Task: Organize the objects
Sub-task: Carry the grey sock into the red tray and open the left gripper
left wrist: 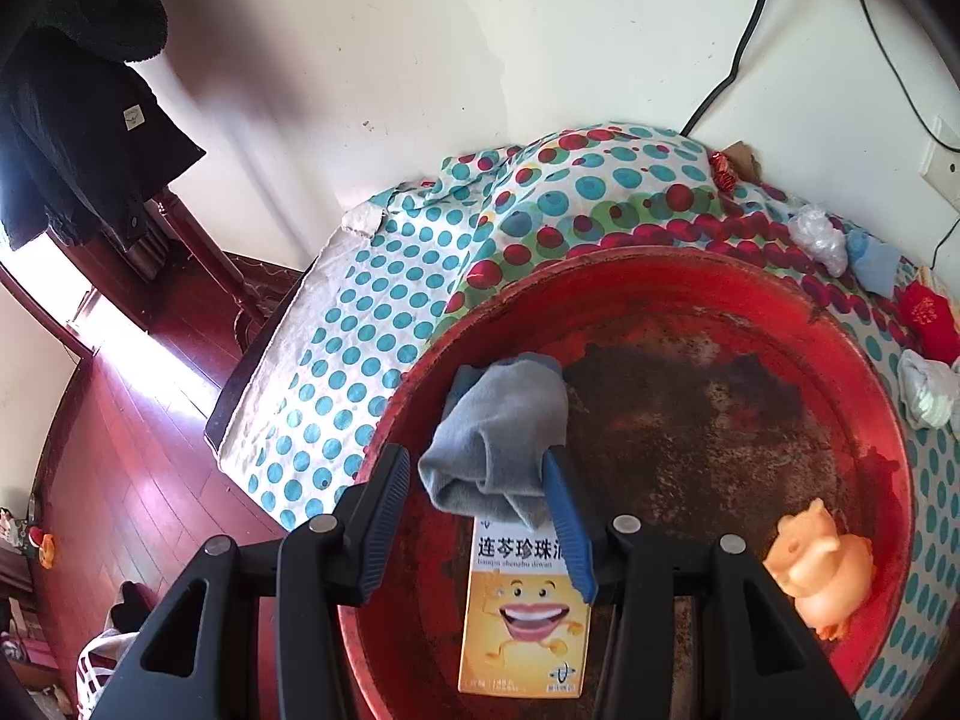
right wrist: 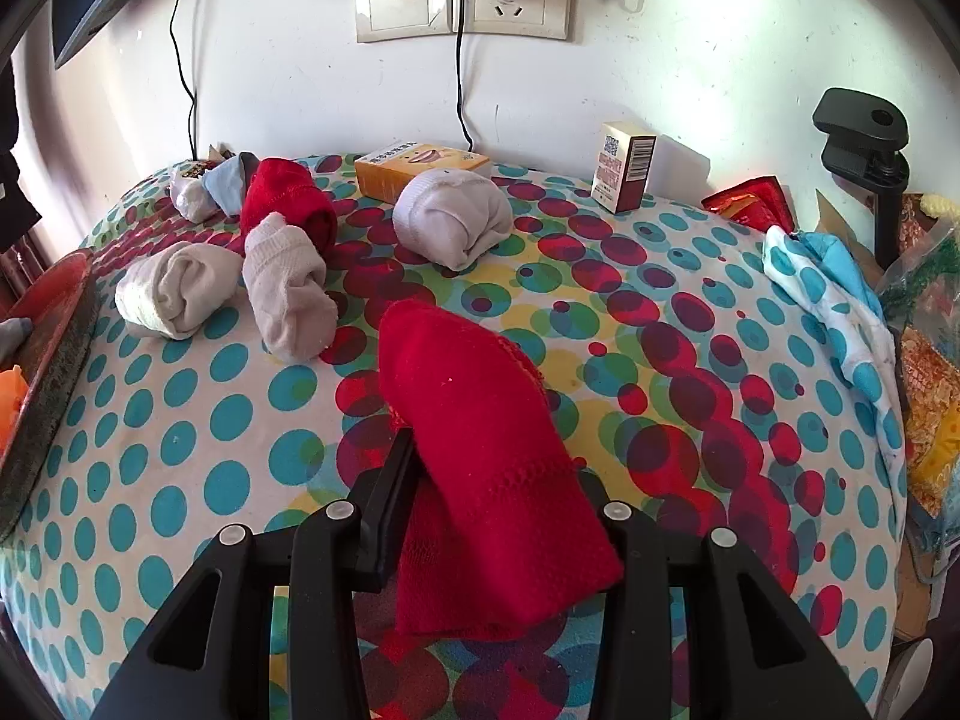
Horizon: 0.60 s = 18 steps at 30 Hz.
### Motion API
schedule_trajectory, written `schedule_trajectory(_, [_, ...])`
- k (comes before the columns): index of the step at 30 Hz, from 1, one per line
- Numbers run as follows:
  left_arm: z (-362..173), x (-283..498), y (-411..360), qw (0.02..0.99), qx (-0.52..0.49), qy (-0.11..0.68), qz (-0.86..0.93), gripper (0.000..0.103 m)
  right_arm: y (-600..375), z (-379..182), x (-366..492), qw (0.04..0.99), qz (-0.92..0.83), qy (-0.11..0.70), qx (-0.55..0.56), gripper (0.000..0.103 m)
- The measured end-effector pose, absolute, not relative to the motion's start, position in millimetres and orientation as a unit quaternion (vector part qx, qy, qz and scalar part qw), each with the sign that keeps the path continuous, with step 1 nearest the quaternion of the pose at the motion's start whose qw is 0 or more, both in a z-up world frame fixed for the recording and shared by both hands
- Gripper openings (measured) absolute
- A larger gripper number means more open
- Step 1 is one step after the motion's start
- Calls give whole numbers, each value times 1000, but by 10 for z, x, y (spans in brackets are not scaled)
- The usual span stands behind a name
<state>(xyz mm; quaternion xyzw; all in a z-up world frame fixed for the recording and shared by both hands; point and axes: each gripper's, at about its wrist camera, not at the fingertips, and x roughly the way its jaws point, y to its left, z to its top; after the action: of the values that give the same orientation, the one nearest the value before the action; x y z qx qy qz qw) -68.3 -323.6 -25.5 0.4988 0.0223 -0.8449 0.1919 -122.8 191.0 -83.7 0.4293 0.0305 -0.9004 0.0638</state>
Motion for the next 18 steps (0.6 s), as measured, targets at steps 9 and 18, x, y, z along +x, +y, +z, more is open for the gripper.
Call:
schedule_trajectory(9, [-165,-310,-2985,212,460,32,-861,47,1926,-829,-1237,69,-900,22,430,37])
schedule_trajectory(18, [-365,-99,-2673,196,443,27,-875,47,1866,-802,-1206,59,-903,37,423,34])
